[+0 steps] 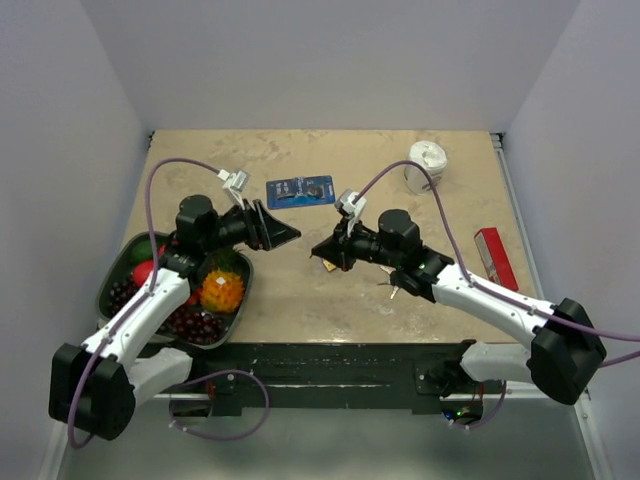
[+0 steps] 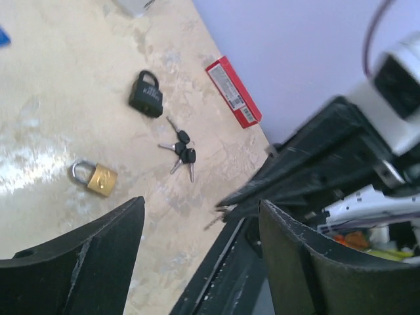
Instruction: Unlock with the key
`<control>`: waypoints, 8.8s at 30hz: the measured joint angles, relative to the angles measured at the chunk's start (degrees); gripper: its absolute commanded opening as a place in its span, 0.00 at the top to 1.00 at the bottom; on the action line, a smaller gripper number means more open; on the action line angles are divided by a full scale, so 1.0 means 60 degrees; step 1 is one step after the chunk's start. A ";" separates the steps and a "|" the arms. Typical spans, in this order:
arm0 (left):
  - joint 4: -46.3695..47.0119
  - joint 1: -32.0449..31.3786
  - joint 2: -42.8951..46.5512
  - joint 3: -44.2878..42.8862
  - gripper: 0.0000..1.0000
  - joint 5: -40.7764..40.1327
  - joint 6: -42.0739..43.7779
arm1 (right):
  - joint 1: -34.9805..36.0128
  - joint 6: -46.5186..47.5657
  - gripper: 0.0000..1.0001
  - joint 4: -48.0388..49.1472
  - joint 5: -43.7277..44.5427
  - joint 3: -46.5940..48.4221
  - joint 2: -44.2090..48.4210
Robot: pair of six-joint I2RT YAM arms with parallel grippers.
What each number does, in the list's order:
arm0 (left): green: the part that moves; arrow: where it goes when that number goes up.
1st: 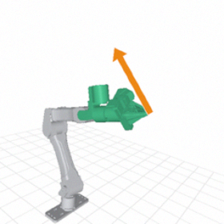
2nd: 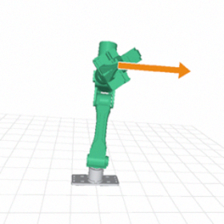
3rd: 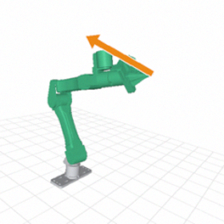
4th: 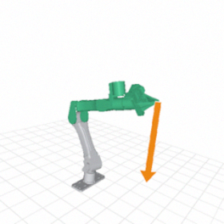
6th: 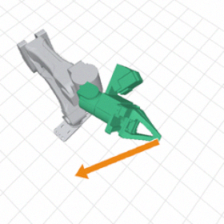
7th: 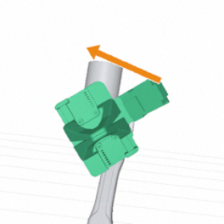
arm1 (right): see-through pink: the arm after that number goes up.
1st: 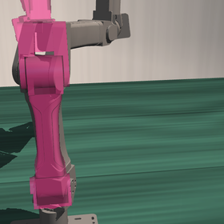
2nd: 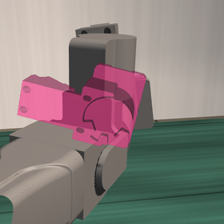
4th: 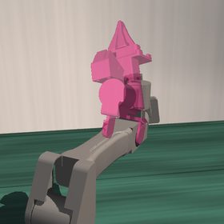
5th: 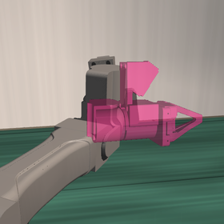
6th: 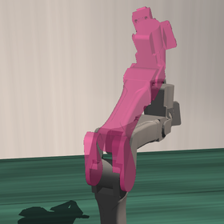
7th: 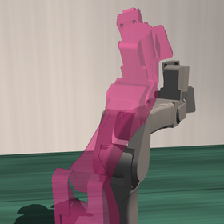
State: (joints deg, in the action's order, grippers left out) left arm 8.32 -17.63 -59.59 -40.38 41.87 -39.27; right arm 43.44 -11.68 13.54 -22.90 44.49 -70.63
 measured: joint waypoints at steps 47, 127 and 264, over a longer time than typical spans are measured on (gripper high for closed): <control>0.3712 -0.0138 0.0055 0.3107 0.52 -0.1122 -0.8790 | 0.4652 0.6819 1.00 0.4452 0.7701 -0.0357 -0.1942; 0.9854 -0.0328 -0.0678 0.1665 1.00 0.1311 -0.3286 | -0.0561 -0.3574 0.50 0.6670 -0.2149 -0.0597 -0.0219; 0.5096 -0.1253 0.0805 0.0827 0.12 -0.2550 -0.0069 | -0.1508 -0.4204 1.00 0.6284 -0.1603 -0.1209 -0.0025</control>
State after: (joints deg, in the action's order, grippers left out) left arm 38.89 -25.15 -54.76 -35.42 26.57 -39.68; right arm 34.39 -36.91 51.24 -32.51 37.23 -70.78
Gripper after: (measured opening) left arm 0.946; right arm 0.017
